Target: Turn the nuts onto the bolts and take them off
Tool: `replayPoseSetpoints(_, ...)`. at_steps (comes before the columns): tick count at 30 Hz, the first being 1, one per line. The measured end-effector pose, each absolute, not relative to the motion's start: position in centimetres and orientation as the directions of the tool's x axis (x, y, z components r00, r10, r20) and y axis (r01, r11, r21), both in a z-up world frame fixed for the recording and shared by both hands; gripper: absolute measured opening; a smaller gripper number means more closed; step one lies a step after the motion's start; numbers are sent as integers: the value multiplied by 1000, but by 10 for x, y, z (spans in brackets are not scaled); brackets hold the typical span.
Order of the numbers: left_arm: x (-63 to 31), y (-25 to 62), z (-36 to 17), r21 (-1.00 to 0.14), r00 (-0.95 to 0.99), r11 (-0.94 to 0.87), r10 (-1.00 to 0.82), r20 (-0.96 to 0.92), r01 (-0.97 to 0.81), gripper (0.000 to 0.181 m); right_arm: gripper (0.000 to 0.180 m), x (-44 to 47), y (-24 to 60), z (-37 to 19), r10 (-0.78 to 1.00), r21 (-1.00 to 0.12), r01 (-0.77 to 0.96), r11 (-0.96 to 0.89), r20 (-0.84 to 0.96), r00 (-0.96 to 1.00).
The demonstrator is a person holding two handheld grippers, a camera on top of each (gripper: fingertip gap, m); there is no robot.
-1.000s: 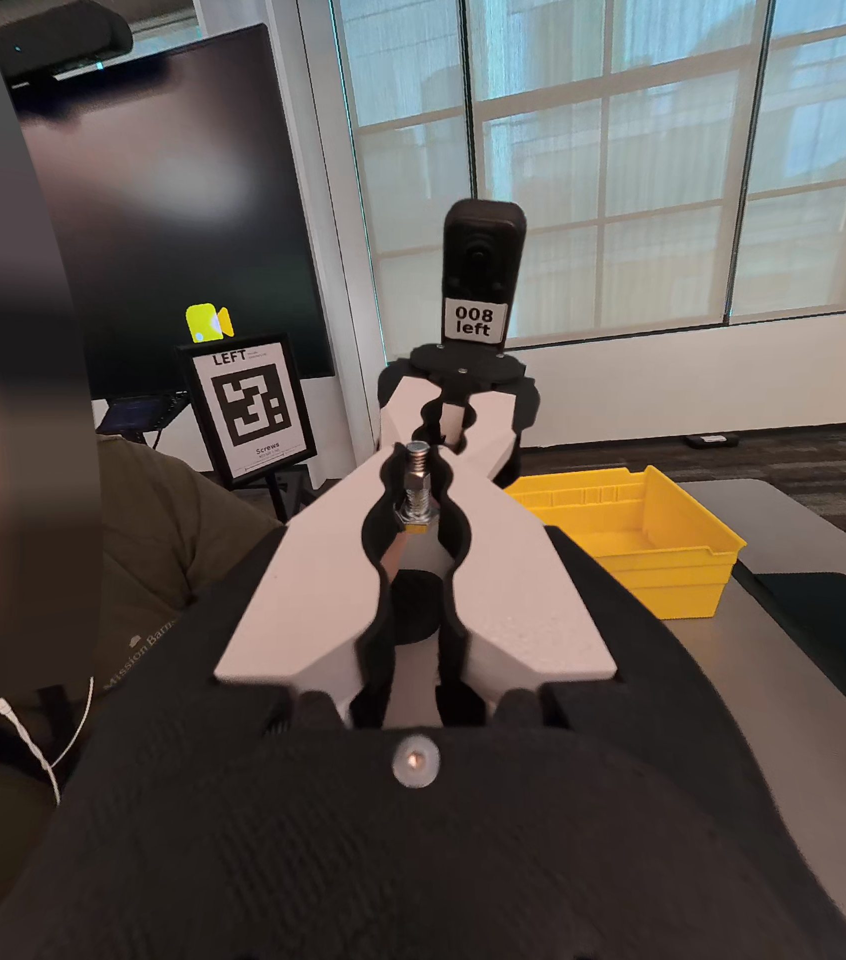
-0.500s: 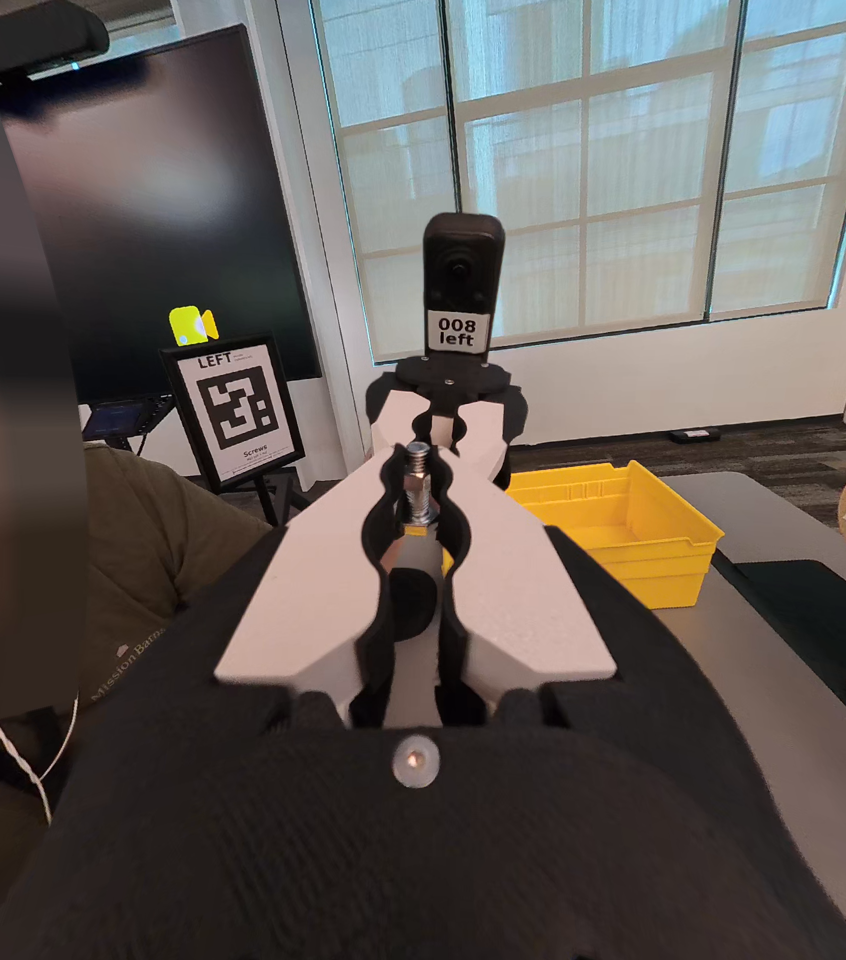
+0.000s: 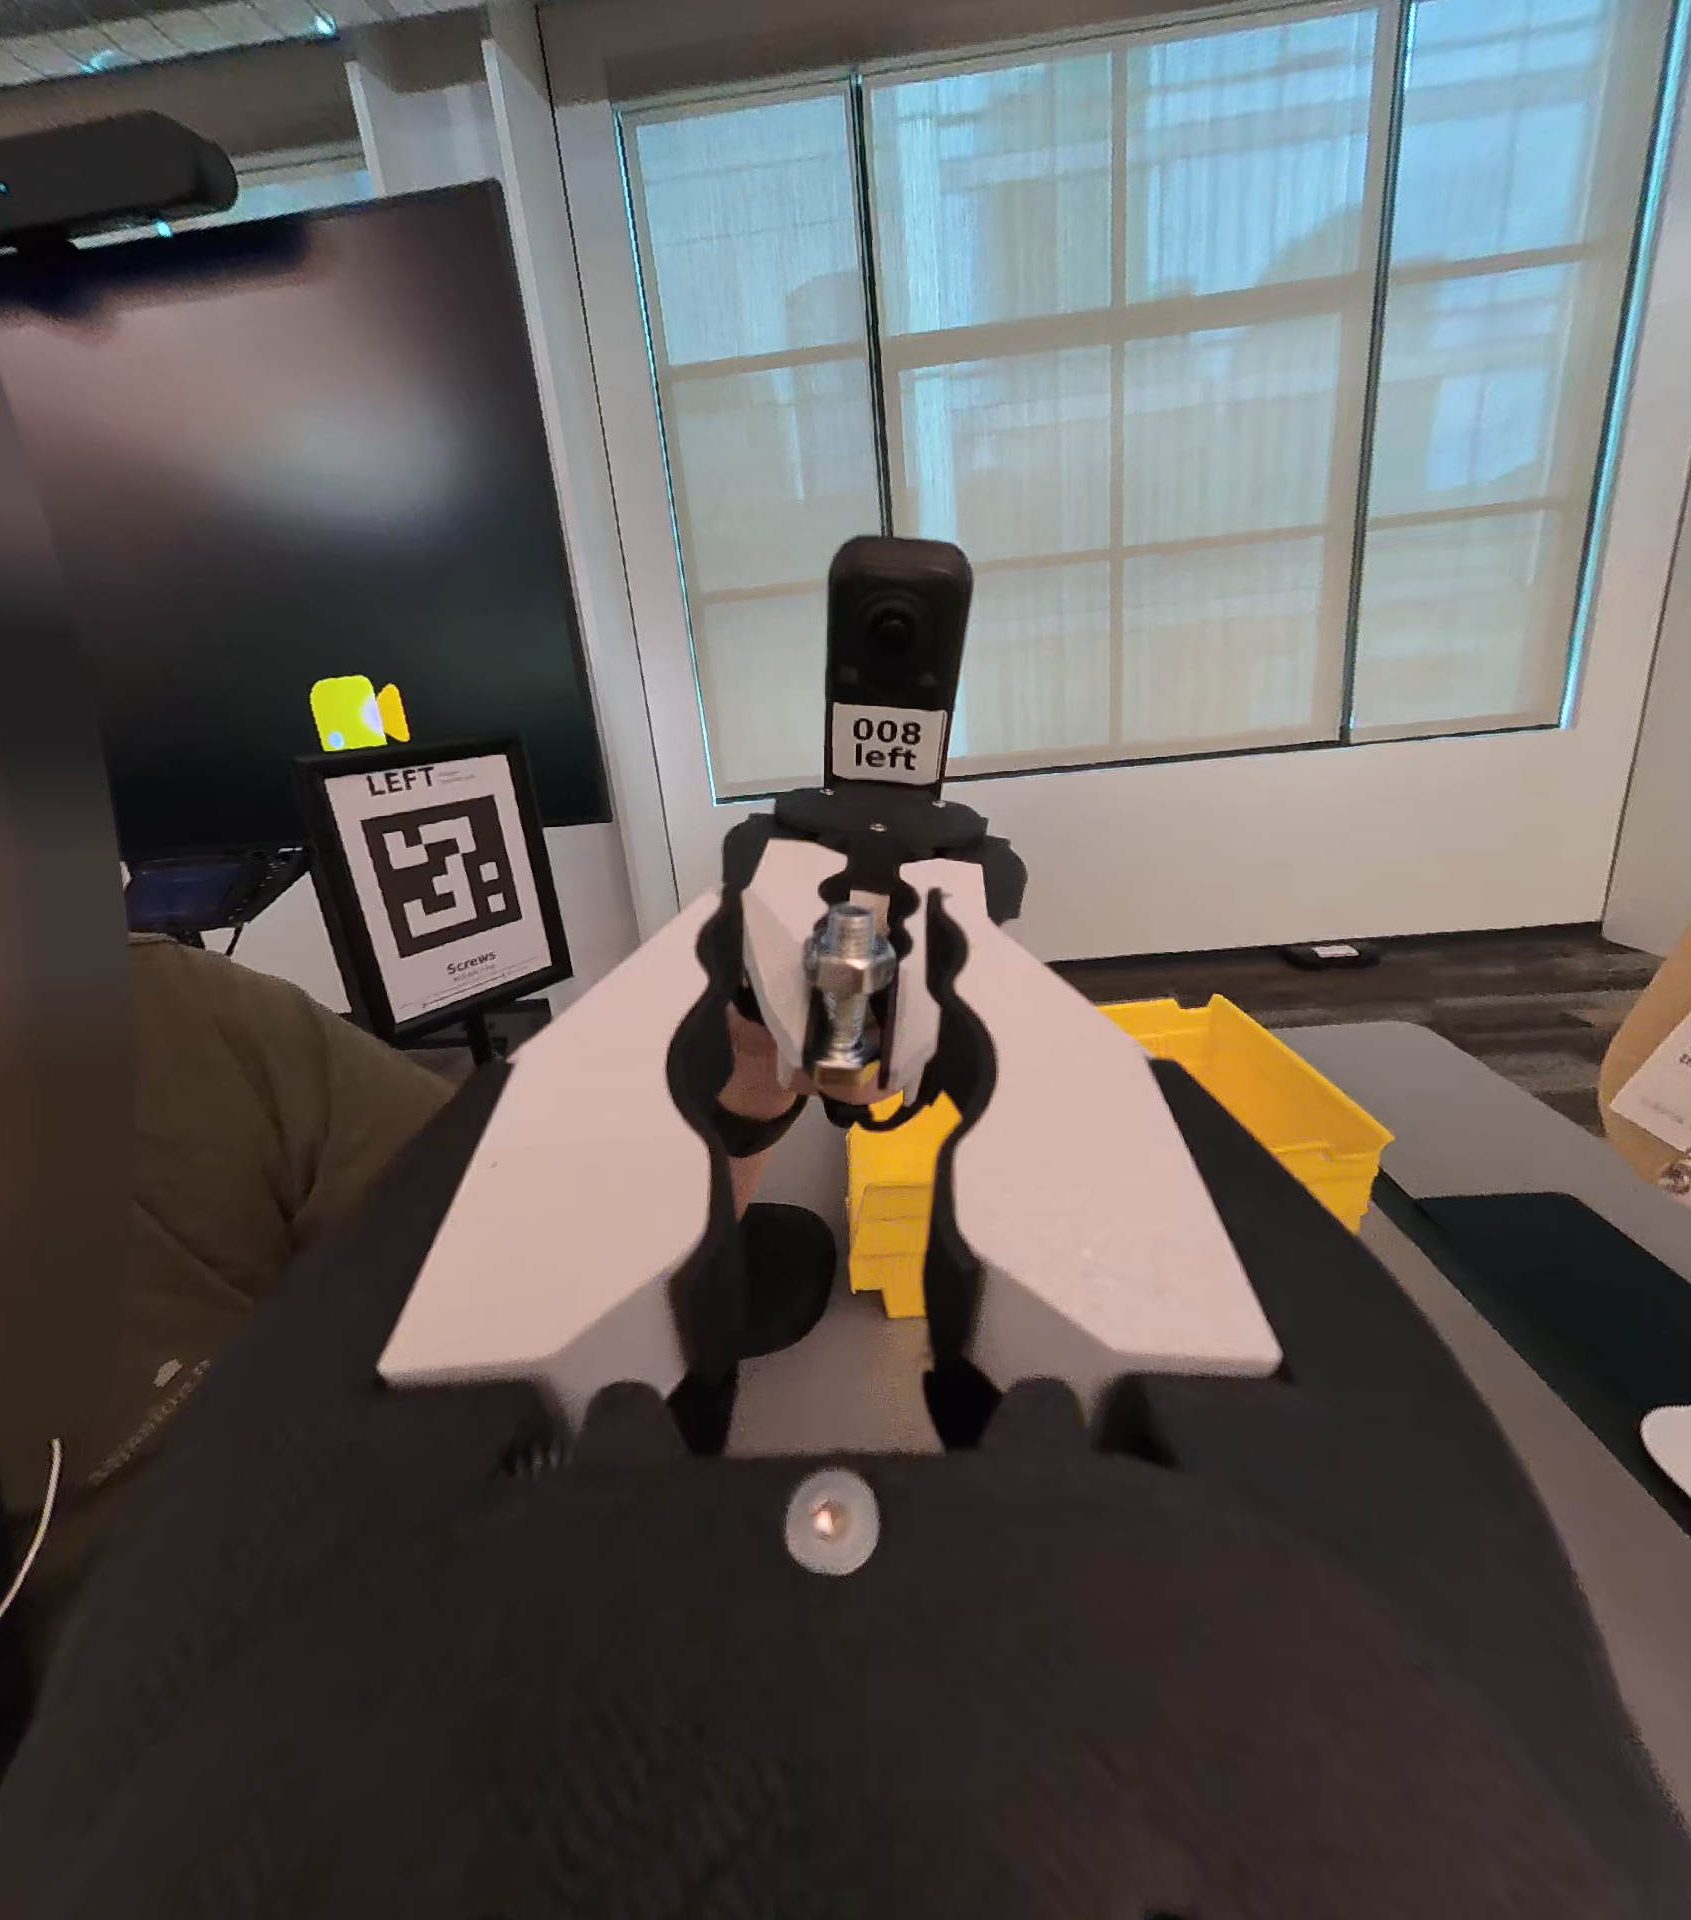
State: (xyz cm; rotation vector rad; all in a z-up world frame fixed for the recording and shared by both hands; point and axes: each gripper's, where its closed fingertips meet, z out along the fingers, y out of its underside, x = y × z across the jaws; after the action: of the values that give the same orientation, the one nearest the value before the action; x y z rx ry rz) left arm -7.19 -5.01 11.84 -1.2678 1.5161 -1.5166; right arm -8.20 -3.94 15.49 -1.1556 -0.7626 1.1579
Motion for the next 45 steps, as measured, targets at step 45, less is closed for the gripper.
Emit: replayPoseSetpoints(45, -78, -72, 136, -982, -412, -139, -893, 181, -130, 12, 31, -63, -28, 154, 953, -895, -409, -176, -259, 155)
